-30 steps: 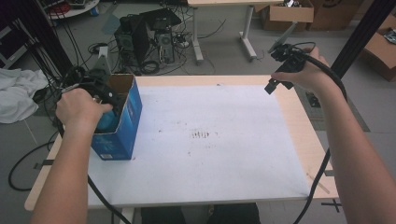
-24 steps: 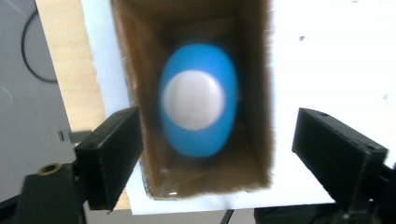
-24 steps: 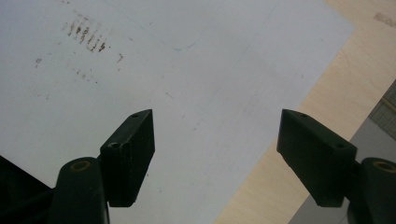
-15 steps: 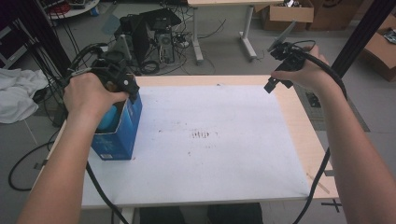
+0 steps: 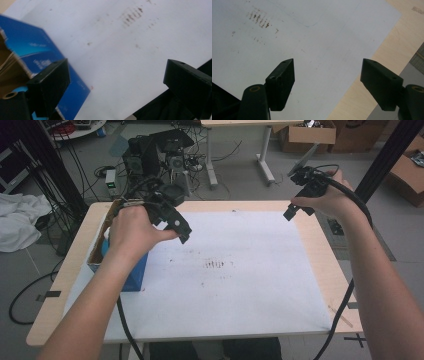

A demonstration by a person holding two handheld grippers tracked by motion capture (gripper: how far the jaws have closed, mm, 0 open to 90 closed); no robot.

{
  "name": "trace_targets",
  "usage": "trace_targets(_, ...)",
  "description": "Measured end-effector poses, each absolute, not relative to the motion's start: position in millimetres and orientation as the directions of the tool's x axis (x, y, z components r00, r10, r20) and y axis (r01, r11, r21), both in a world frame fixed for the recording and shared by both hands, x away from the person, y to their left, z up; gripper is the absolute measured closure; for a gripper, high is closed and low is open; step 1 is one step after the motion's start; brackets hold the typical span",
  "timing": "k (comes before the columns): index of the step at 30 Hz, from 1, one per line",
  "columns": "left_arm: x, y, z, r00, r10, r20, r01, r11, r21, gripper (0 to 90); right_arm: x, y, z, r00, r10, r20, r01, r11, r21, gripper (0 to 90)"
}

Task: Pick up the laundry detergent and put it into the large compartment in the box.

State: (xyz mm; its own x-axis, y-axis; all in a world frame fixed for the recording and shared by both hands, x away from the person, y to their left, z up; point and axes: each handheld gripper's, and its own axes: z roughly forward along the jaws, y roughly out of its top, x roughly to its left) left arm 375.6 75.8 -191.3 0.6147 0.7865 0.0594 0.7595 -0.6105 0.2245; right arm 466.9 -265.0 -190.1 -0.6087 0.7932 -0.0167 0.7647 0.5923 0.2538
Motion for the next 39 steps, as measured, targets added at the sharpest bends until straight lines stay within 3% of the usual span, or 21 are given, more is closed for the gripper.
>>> trace_targets(12, 350.9, 27.4, -228.3, 0.801, 0.594, 0.075, 0.568, -0.794, 0.215, 0.1, 470.8, -264.9, -193.0, -0.606, 0.795, -0.015, 0.769, 0.591, 0.242, 27.7)
trace_targets(24, 339.8, 4.3, -256.3, 0.849, 0.526, 0.057, 0.51, -0.842, 0.178, 0.1, 471.5, -264.5, -194.8, -0.607, 0.795, -0.017, 0.77, 0.593, 0.235, 27.7)
trace_targets(39, 338.7, -2.2, -258.7, 0.858, 0.513, 0.035, 0.5, -0.848, 0.174, 0.1, 468.7, -266.8, -193.6, -0.607, 0.794, -0.018, 0.77, 0.593, 0.236, 27.5)
